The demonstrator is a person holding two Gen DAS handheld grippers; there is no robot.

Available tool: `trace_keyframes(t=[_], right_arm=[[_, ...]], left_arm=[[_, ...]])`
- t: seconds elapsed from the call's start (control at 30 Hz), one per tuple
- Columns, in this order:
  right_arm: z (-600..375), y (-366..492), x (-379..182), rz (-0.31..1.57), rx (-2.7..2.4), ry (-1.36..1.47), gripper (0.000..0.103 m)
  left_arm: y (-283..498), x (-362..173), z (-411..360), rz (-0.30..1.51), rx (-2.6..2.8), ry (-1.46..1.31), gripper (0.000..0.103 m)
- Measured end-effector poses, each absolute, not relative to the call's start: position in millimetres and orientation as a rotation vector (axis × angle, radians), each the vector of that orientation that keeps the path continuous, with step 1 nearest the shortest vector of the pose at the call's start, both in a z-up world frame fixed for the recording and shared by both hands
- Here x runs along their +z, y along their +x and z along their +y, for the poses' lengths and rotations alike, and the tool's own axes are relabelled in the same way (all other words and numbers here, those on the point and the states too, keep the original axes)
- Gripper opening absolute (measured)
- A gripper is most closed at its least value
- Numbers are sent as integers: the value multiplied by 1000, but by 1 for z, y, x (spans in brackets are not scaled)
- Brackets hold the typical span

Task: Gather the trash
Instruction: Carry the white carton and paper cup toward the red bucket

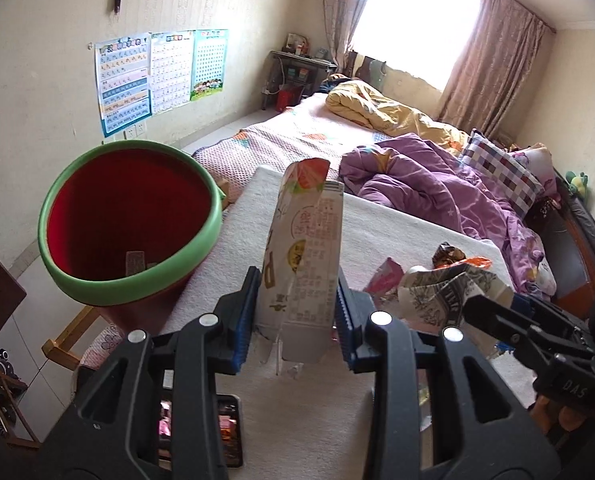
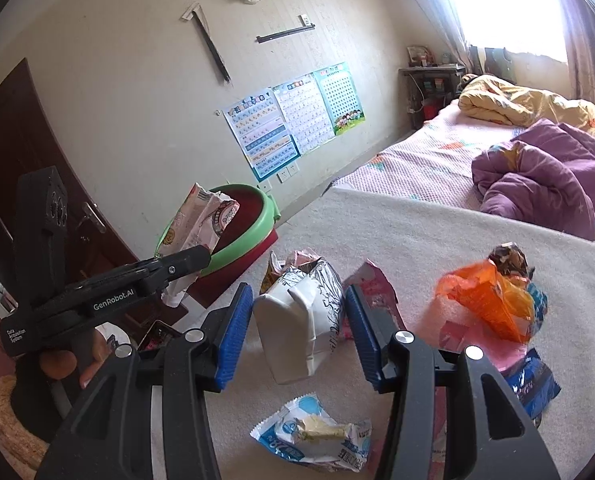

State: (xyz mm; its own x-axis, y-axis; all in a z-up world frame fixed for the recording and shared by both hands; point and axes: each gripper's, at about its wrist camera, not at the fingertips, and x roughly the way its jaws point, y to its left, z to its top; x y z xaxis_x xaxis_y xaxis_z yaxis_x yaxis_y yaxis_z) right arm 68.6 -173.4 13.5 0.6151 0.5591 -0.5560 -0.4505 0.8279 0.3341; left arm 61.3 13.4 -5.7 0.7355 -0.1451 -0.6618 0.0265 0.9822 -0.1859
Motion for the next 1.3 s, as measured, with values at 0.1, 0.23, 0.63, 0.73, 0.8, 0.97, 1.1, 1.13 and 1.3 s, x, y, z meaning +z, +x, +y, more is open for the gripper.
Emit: trace_keyframes(t=[0.1,0.23,0.63,0.73,0.8,0.97,1.1,1.13,1.3], right_arm=[[-165,73,18,685,599,153,47],[-154,82,24,672,632,147,47],[-120,89,33,653,731,147,48],[-116,86,31,657,739,145,48],[-114,85,30,663,741,142,47],[-108,88,26,672,750,123,47],[-107,94,26,675,750,114,47],[-107,96,26,675,748,114,47],[-105,101,29,677,745,138,47]], left_arm=[[62,-4,21,734,-64,-165,34],[61,-3,35,732,-27,-170,34],[52,-1,79,721,96,-200,34],[49,-2,89,724,120,-206,34],[48,-2,94,723,132,-209,34],[47,-4,97,725,140,-213,34],[48,-5,96,730,136,-214,34],[49,-6,95,732,133,-213,34],[53,-7,94,735,124,-206,34]])
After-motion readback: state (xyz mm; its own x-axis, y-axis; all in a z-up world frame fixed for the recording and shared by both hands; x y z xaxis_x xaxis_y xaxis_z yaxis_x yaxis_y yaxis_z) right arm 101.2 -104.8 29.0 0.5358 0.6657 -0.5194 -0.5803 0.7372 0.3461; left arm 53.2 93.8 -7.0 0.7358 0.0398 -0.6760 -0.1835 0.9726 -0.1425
